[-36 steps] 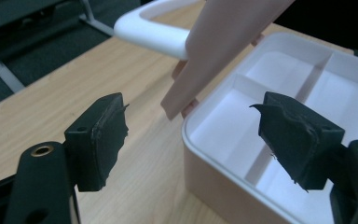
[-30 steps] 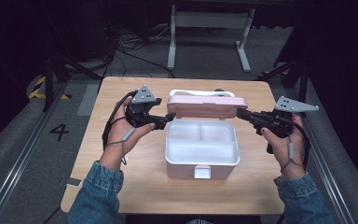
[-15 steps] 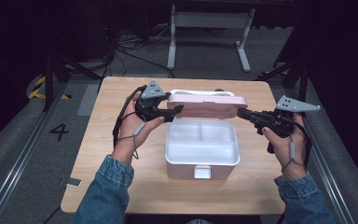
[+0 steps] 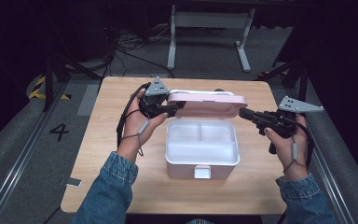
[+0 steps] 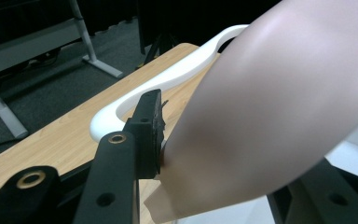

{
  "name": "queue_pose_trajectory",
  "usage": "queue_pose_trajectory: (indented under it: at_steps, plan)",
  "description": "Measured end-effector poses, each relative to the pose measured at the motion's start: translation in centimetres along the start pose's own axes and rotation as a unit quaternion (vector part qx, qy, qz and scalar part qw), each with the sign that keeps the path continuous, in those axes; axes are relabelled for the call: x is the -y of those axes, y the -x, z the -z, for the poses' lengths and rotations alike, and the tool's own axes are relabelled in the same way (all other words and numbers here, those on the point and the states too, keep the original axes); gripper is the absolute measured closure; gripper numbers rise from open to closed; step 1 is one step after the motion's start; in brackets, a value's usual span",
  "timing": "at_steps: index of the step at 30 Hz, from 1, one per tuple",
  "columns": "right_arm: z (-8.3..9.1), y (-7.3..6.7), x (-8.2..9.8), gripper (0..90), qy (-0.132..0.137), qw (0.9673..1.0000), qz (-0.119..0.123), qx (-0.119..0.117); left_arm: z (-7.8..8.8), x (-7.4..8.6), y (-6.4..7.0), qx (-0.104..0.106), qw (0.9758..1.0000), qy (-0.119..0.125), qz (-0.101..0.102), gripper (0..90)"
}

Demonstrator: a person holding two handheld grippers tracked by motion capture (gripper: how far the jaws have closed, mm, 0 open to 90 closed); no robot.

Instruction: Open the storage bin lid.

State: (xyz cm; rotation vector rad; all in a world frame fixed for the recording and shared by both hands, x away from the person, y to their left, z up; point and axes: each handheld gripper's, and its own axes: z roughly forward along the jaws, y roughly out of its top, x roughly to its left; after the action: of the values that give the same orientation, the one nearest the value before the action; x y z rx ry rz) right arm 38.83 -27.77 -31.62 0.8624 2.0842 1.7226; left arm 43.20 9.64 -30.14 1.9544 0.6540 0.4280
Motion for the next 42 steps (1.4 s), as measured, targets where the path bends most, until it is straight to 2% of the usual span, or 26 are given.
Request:
queue_pose_trajectory:
  at_steps: [8,12,15,20,23,28,37,40,42]
  plan:
    - [1.8,0.6,0.2,87.7,-0.002,0.9998,-0.007,0.016,-0.2,-0.3,-0.4,0.001,1.0,-0.007,0.006,60.5]
    - [2.8,1.2,0.5,82.7,-0.006,0.9993,-0.012,0.036,-0.6,-0.8,-1.0,-0.001,0.9999,-0.014,0.005,61.1]
    - [3.8,1.5,0.9,75.1,-0.013,0.9983,-0.021,0.053,-0.8,-1.0,-1.2,-0.001,0.9997,-0.022,0.012,61.5]
    - [5.2,2.0,1.4,72.3,-0.02,0.9959,-0.019,0.086,-1.8,-1.5,-2.4,-0.007,0.9994,-0.031,0.015,61.8]
    - [5.7,2.3,1.6,71.7,-0.019,0.9951,-0.024,0.094,-2.2,-1.7,-2.9,-0.008,0.9992,-0.037,0.013,61.4]
    - [5.9,2.6,1.9,70.9,-0.024,0.9945,-0.029,0.098,-3.0,-1.7,-3.5,-0.017,0.9989,-0.036,0.024,60.1]
    - [5.6,2.9,2.0,70.5,-0.028,0.9943,-0.035,0.097,-3.8,-1.4,-4.2,-0.026,0.9988,-0.032,0.026,57.7]
    - [5.5,3.0,2.1,70.4,-0.029,0.9942,-0.034,0.098,-4.3,-1.3,-4.5,-0.032,0.9985,-0.03,0.033,56.9]
    - [5.5,3.1,2.1,70.6,-0.027,0.9941,-0.033,0.1,-4.6,-1.4,-4.7,-0.031,0.998,-0.04,0.039,56.3]
